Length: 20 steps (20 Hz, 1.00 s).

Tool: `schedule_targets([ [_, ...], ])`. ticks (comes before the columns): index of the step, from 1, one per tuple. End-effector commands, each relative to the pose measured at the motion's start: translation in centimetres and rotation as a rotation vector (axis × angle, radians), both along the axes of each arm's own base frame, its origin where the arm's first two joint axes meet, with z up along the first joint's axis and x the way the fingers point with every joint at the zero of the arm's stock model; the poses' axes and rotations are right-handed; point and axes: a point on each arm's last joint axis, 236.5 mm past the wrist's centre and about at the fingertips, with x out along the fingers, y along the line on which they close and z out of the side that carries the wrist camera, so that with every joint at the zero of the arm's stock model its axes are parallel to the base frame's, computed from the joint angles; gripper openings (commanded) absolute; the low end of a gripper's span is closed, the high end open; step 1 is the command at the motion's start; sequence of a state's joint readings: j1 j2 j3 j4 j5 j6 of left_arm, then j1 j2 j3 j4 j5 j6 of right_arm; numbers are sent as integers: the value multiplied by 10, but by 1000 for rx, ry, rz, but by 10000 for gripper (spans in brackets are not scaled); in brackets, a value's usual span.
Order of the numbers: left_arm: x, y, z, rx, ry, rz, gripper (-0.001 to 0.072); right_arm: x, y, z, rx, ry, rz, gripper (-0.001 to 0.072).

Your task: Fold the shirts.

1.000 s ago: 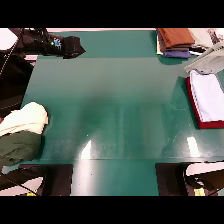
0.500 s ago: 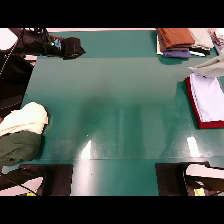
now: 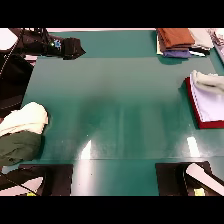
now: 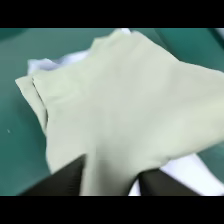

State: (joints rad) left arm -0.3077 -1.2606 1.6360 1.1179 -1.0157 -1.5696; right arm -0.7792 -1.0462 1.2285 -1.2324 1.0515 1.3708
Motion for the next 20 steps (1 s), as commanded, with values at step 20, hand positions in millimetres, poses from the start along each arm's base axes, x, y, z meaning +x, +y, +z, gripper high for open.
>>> schedule_targets([
  [20, 13, 1, 16, -33, -74, 32, 26, 19, 371, -17, 82, 37, 905, 311],
])
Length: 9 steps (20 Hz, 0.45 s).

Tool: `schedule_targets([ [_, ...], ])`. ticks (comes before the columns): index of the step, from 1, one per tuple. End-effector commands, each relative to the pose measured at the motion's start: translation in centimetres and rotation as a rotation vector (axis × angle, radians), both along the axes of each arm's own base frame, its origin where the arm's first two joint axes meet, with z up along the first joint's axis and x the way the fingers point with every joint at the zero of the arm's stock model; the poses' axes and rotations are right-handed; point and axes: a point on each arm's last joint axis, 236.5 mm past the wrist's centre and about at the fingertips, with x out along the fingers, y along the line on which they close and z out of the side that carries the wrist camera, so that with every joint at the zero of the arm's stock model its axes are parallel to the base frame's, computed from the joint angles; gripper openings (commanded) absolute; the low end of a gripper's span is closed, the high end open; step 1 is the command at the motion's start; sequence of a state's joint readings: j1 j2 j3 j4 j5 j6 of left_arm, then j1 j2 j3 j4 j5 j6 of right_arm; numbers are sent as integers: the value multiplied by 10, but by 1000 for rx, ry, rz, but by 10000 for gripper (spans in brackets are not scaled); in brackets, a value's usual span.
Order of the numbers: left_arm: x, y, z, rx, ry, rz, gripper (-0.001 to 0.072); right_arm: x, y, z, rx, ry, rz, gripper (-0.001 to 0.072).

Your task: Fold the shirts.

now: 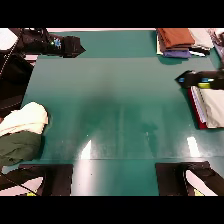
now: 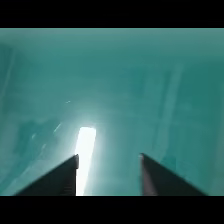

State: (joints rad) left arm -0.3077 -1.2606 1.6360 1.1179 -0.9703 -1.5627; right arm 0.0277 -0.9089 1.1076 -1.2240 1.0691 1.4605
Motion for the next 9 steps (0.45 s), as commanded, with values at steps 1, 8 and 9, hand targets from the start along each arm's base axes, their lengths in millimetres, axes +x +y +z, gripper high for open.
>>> schedule_targets([
  [1, 8, 1, 10, -24, -43, 22, 26, -11, 72, -19, -3, 40, 191, 153],
  [8, 9, 1, 12, -29, -52, 27, 26, -16, 97, -16, 2, 13, 252, 25],
  [9, 9, 1, 12, -29, -52, 27, 26, -17, 97, -12, 5, 2, 251, 25],
])
